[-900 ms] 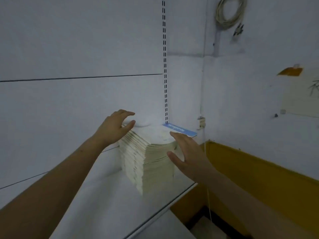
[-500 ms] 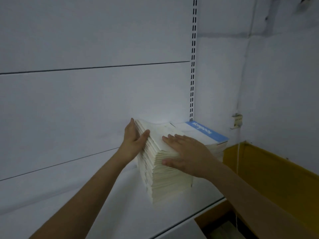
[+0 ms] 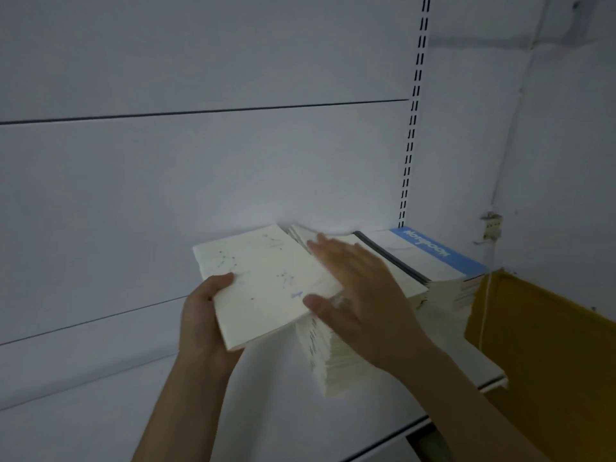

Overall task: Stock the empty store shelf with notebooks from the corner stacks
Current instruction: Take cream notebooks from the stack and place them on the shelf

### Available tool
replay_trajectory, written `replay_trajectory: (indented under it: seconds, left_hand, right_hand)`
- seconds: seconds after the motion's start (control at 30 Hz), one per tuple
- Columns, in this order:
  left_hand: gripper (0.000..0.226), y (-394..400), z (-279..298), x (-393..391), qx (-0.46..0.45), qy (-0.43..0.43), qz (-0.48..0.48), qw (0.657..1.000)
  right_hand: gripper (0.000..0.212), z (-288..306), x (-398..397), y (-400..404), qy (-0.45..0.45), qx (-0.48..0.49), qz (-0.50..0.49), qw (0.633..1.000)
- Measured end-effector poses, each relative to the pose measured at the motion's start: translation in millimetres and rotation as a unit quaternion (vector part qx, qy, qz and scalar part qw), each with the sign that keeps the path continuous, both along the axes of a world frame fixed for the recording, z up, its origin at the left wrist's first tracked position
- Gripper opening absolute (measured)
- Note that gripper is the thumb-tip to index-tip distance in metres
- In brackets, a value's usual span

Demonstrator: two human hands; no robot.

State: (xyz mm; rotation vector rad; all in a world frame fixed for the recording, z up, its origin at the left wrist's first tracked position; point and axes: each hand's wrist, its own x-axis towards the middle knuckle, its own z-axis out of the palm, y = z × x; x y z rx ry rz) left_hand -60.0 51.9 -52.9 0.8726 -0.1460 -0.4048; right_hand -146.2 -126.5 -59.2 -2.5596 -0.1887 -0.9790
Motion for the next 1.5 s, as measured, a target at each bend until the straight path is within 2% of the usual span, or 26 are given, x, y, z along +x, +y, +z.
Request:
replay_trajectory:
  seconds: [0.03,0.1,0.17,0.37,0.53,0.6,0.73,0.83,0.9,0.97,1.0,1.03,1.1,1.13,1.2,1.23,1.27,1.33,1.5]
  left_hand:
    - [0.026,7,-5,3,0.009,0.005,0.010,1.000]
    - [0.024,19,-13,5,0.037,0.008,0.021,0.999]
    - [0.020,26,-20,5,0.068,0.012,0.019,0.997]
    - [0.021,29,-33,6,0.111,0.046,0.012,0.993]
    - [0.021,25,-35,4,0.088,0.045,0.013,0.995]
    - [0.029,23,-36,3,0.065,0.048,0.024,0.996]
    - [0.053,21,-34,-2,0.003,0.076,0.009,0.997]
    - [0.064,26,-32,-1,-0.041,0.078,0.009,0.996]
    - [0.055,29,-33,-1,-0.047,0.070,-0.004,0.996]
    - [0.033,35,-36,-2,-0.017,0.067,-0.002,0.998]
    - [0.027,38,-39,-2,0.000,0.068,0.010,0.998]
    - [0.026,41,-41,-1,0.002,0.064,0.015,0.998]
    - [0.028,48,-44,-1,-0.008,0.064,0.025,0.998]
    - [0.027,51,-45,-1,-0.006,0.064,0.037,0.997]
    - [0.028,52,-45,-3,0.000,0.065,0.042,0.997]
    - [0.029,52,-45,-4,0.000,0.068,0.038,0.997]
    - [0.029,50,-44,-5,0.001,0.068,0.033,0.997]
    - [0.029,46,-44,-7,0.005,0.066,0.025,0.997]
    - [0.030,37,-47,-10,0.002,0.067,0.004,0.998]
  right_hand:
    - [0.076,-1,1,-3,0.009,0.024,-0.038,0.999]
    - [0.081,-5,5,-8,0.089,0.086,-0.081,0.989]
    - [0.076,-10,7,-9,0.143,0.090,-0.096,0.981]
    - [0.047,-5,8,9,0.112,0.151,-0.101,0.977]
    - [0.051,1,8,25,0.033,0.200,-0.069,0.977]
    - [0.055,-1,10,40,0.002,0.154,-0.082,0.985]
    - [0.047,-11,19,77,-0.047,-0.038,-0.119,0.991]
    - [0.051,-20,25,99,0.008,-0.109,-0.057,0.992]
    - [0.063,-26,20,111,0.079,-0.122,0.032,0.989]
    - [0.081,-16,9,113,0.149,-0.037,0.119,0.981]
    - [0.083,-9,5,108,0.149,0.006,0.122,0.981]
    - [0.081,-5,3,99,0.112,0.031,0.093,0.989]
    - [0.075,4,7,73,-0.018,0.016,-0.052,0.998]
    - [0.076,10,10,58,-0.026,0.001,-0.138,0.990]
    - [0.082,14,13,32,0.124,-0.006,-0.238,0.963]
    - [0.080,13,13,25,0.200,0.010,-0.243,0.949]
    - [0.072,10,11,23,0.239,0.022,-0.230,0.943]
    - [0.054,6,4,33,0.203,0.013,-0.197,0.959]
    - [0.029,-1,-1,51,0.000,0.047,-0.172,0.984]
